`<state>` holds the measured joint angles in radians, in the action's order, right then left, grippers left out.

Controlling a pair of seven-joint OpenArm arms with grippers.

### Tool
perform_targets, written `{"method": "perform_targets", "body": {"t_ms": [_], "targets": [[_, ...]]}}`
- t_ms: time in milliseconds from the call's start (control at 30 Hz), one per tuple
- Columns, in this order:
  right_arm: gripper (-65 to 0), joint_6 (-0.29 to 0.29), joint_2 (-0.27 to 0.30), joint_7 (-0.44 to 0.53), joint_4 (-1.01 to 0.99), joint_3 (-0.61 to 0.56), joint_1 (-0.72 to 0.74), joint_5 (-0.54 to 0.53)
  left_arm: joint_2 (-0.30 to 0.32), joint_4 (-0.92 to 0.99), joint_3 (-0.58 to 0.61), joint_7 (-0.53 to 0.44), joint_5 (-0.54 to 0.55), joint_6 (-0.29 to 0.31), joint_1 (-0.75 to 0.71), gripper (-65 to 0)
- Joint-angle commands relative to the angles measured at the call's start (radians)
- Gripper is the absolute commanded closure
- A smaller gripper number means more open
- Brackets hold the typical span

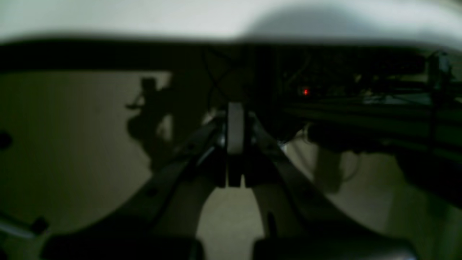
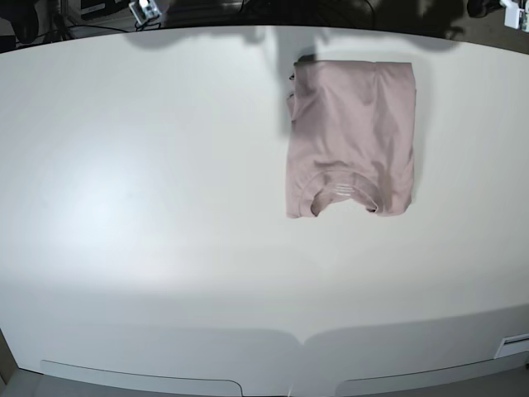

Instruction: Fold the T-shirt properly

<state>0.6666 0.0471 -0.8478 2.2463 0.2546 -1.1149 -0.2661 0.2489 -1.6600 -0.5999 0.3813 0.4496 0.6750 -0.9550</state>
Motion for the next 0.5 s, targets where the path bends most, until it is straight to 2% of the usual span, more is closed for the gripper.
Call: {"method": "perform_targets", "body": {"t_ms": [0,100,233,367,400,467], "targets": [[0.0,0.006,0.0,0.021,-0.01,0.002,-0.027,-0.01,0.01,0.028,-0.007,-0.021,0.011,0.023,-0.015,0.0],[0.0,0.006,0.0,0.067,-0.135,0.002,-0.037,0.001,0.009,0.163,-0.007,-0.055,0.011,0.023,0.0,0.0],[0.0,0.006,0.004,0.181,-0.407,0.002,0.024,0.024,0.009,0.37,-0.007,-0.141,-0.005,0.023,0.034,0.0],[0.0,-0.011,0.028,0.232,-0.715,0.002,0.158,0.103,0.01,0.572,-0.007,-0.255,-0.156,0.023,0.113,0.0],[0.0,-0.033,0.042,0.238,-0.793,0.001,0.194,0.106,0.01,0.622,-0.007,-0.282,-0.187,0.023,0.137,0.0],[0.0,-0.038,0.071,0.264,-0.948,0.0,0.272,0.107,0.011,0.719,-0.007,-0.314,-0.236,0.023,0.189,0.0]]}}
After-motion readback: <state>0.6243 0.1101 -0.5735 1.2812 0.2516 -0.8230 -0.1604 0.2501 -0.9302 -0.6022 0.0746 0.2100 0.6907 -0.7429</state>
